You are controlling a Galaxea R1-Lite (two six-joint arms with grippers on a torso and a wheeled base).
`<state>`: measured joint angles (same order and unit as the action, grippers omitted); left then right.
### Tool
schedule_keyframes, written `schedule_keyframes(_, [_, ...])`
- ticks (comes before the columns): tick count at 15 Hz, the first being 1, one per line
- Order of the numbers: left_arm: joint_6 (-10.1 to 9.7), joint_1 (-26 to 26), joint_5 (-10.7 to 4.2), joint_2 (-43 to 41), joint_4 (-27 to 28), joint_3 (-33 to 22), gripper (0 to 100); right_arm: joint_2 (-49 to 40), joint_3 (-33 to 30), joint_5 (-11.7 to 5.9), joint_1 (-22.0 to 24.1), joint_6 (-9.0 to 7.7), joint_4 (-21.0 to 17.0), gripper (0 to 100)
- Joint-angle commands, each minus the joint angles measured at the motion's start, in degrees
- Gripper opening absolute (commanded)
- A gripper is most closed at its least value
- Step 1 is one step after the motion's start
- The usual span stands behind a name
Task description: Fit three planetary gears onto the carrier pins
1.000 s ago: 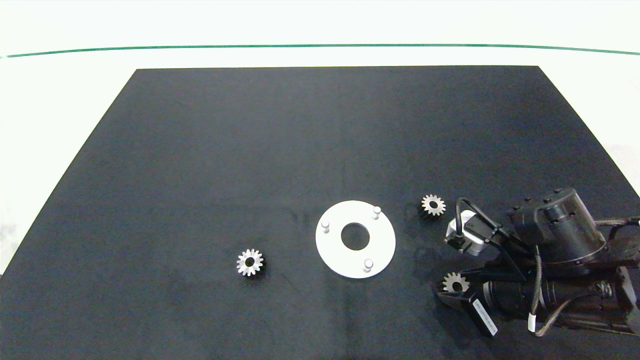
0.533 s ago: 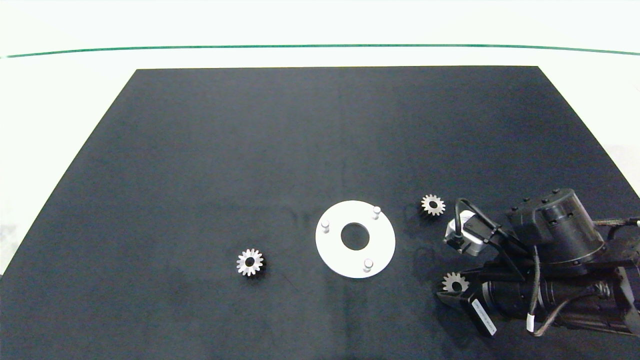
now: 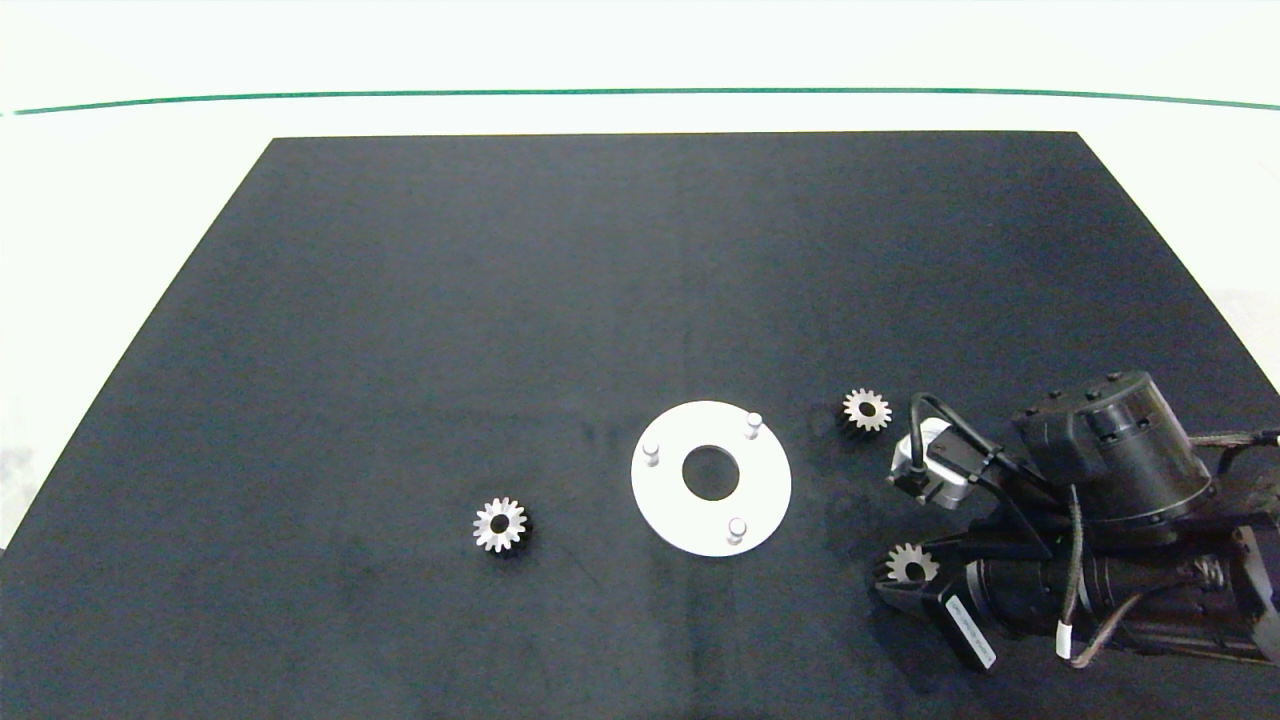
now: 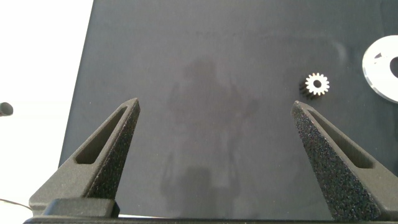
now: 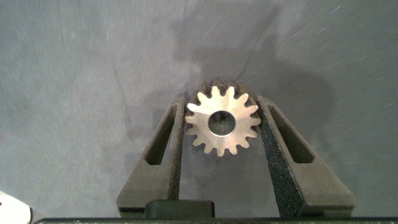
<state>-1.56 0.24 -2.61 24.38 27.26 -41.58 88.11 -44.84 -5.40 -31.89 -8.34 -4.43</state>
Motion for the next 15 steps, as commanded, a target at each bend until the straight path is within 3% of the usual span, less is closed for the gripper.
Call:
schedule_keyframes(1, [-0.02,0.0,-0.03,0.5,0.2,0.0,100,-3.0,-8.1,-1.28,-0.4,-0.27,-6.1,16])
schedule_keyframes(2, [-0.02,0.0,-0.03,0.7,0.2,-0.1,100,-3.5,-13.4,-1.46,-2.0,-0.27,-12.9,16])
schedule_keyframes(3, [-0.02,0.1,0.06,1.0,0.2,-0.1,100,-3.4,-17.4,-1.54,-3.8,-0.19,-17.4,16])
schedule_keyframes(4, [-0.02,0.1,0.06,1.1,0.2,-0.2,100,-2.9,-19.2,-2.42,-5.2,-0.01,-19.6,16])
schedule_keyframes(6, [-0.02,0.1,0.06,1.0,0.2,-0.3,100,-1.5,-19.1,-4.18,-5.6,-0.10,-19.3,16])
schedule_keyframes(11, [-0.02,0.1,-0.03,1.1,0.2,-0.4,100,-1.9,-18.1,-4.62,-5.4,-0.27,-19.3,16])
schedule_keyframes(12, [-0.02,0.1,-0.03,1.0,0.2,-0.4,100,-2.2,-17.0,-4.79,-5.3,-0.27,-19.3,100])
schedule_keyframes(15, [-0.02,0.1,0.06,1.0,0.3,-0.4,100,-3.0,-13.9,-4.88,-5.2,0.34,-19.2,100])
